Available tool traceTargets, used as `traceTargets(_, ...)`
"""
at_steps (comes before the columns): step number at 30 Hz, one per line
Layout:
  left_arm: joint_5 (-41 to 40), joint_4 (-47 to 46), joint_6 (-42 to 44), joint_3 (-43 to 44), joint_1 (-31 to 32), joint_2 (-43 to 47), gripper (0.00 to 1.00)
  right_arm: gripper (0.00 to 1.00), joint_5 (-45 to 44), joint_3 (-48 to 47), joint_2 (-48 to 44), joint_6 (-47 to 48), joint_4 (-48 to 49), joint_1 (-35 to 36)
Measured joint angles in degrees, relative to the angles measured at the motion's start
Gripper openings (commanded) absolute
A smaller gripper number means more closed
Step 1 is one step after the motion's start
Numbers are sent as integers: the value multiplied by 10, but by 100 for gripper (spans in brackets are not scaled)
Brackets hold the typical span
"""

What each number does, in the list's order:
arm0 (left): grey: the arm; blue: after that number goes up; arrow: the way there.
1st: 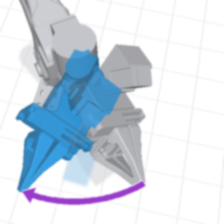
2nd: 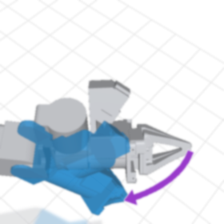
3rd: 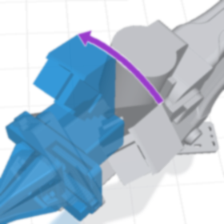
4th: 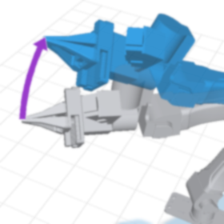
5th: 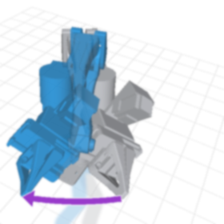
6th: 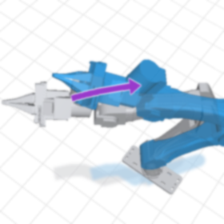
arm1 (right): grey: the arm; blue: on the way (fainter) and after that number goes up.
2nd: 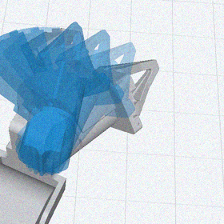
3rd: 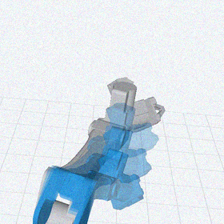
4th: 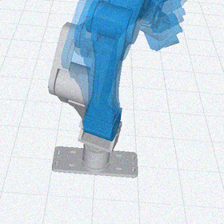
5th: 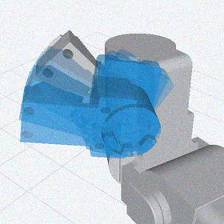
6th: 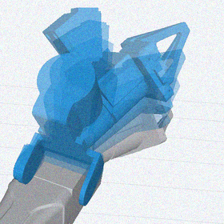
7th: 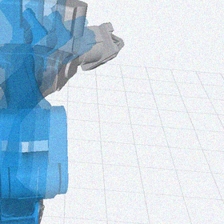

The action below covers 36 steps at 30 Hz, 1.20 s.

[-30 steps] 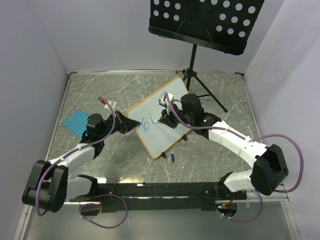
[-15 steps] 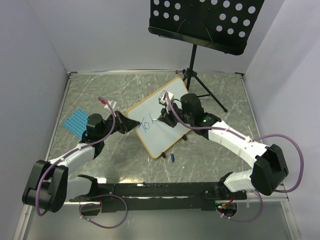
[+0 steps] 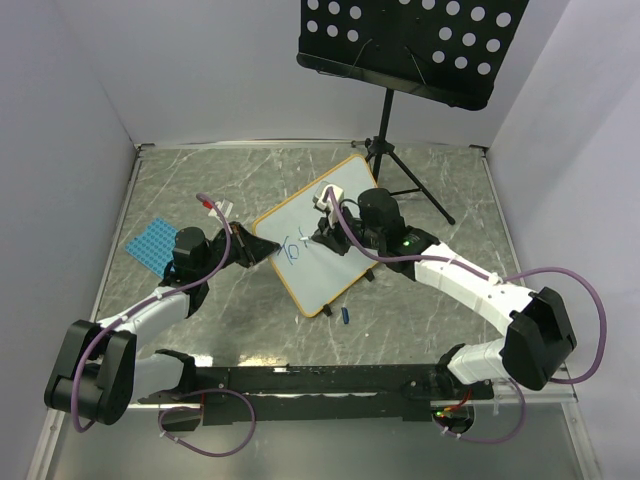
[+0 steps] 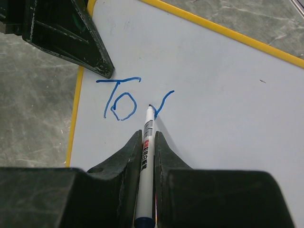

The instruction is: Write a sentence on the whiteboard

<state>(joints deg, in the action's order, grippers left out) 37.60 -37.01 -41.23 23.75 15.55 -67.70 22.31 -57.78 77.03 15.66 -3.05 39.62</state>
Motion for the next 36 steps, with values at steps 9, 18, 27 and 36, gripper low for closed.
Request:
traceTargets(9,-1,0,0,0,0,0,1,0,25,-4,6,8,-22,0)
traceTargets(18,-1,1,0,0,0,0,1,0,34,-4,7,19,-44,0)
traceTargets(27,-1,1,0,0,0,0,1,0,37,-4,7,20,-53,-14)
traceTargets(36,-2,2,0,0,0,0,1,0,39,-3,6,17,-54,-23)
